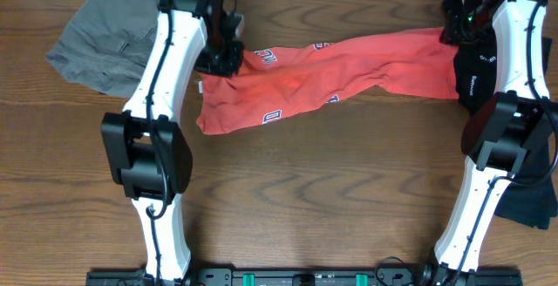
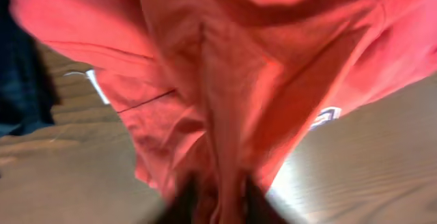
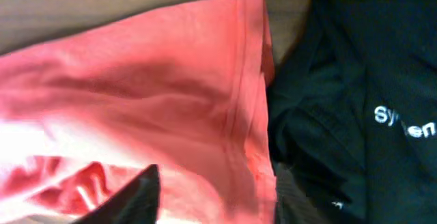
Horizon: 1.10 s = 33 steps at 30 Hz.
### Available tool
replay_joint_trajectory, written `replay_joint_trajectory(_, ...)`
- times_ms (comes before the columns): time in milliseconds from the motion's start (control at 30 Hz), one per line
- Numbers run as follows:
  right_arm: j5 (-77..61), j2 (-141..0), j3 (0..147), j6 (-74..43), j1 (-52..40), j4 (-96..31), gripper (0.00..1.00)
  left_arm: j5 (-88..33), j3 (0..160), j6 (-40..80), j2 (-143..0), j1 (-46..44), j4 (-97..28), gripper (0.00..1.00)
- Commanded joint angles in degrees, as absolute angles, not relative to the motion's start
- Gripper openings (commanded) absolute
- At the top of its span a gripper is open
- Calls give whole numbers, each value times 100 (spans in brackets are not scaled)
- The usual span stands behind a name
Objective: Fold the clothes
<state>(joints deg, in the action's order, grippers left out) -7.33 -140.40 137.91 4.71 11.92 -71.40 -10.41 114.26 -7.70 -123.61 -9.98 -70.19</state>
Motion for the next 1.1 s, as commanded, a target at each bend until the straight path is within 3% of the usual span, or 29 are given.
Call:
replay_joint_trajectory(0,-770,-13834,13893,582,1238,-7223,63,-932,11089,-812,-12440,-998,-6866,53)
replay_joint_trajectory(100,-668,-13834,13889,587,1304,-7356,66,-932,10995,-812,-12440,-993,-6775,87)
replay_joint_trajectory(200,-676,-13850,13876,587,1402,-7561,68,-932,11019,-810,-12436,-993,-6692,100)
replay_joint_trajectory(433,-803,-13867,13249,587,1680,-7730,68,-934,11229,-808,-12239,-993,-6667,98)
replay_joint_trajectory(600,-996,-13867,12573,438,1894,-7317,55,-934,11290,-808,-12099,-993,-6613,98)
replay_joint_trajectory(1067,-1009,-13867,11402,261,2589,-6119,36,-937,11290,-808,-12097,-993,-6519,98)
